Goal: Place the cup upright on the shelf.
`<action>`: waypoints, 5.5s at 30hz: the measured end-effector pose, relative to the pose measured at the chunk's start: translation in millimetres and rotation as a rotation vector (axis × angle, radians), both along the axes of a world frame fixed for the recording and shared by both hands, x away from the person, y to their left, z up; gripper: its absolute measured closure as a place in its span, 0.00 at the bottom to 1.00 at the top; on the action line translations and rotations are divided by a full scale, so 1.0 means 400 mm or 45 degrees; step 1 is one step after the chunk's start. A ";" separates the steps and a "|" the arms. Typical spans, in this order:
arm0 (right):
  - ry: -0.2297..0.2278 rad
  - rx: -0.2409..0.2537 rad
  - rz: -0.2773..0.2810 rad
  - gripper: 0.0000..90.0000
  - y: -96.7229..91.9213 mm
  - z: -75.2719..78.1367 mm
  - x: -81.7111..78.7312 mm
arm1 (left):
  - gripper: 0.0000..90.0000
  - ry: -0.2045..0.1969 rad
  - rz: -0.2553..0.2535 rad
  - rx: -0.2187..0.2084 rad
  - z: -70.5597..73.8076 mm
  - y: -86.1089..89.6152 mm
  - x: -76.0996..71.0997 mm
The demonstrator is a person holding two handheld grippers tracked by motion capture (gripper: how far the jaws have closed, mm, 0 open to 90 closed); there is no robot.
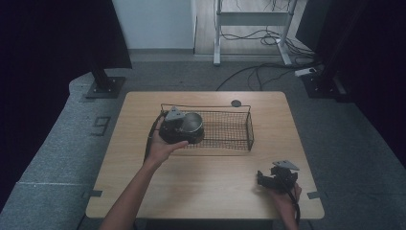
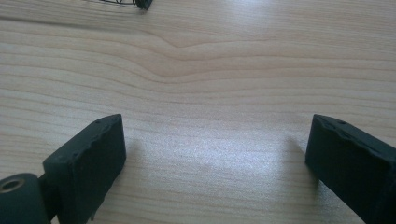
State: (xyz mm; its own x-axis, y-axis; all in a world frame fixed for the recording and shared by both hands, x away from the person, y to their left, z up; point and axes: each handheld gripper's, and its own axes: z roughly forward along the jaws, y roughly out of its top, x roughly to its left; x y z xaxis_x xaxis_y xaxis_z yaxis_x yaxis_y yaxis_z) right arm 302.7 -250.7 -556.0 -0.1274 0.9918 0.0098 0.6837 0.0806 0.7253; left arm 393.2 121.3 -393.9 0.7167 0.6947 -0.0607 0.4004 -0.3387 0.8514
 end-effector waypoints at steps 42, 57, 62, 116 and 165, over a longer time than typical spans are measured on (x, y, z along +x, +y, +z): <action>0.000 0.002 0.000 0.06 0.000 0.000 0.000 | 0.21 0.035 0.072 0.047 0.000 0.030 0.104; -0.001 0.001 0.001 0.05 0.000 0.000 0.000 | 0.21 0.050 0.086 0.068 -0.005 0.011 0.144; 0.000 0.002 0.000 0.06 0.000 0.000 0.000 | 0.21 0.072 0.092 0.096 -0.019 0.002 0.163; -0.001 0.001 0.000 0.06 0.000 0.000 0.000 | 0.21 0.297 0.112 0.245 -0.212 -0.074 0.233; -0.001 0.001 0.001 0.06 0.000 0.000 0.000 | 0.14 0.286 0.159 0.194 -0.186 -0.048 0.225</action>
State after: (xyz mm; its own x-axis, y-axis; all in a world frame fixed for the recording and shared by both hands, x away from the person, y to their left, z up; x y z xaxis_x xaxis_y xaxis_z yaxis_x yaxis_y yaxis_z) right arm 302.6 -250.7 -556.1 -0.1280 0.9917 0.0105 0.6831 0.0805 0.7258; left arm 483.3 102.0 -468.4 0.6056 0.7900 -0.0962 0.6195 -0.3920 0.6801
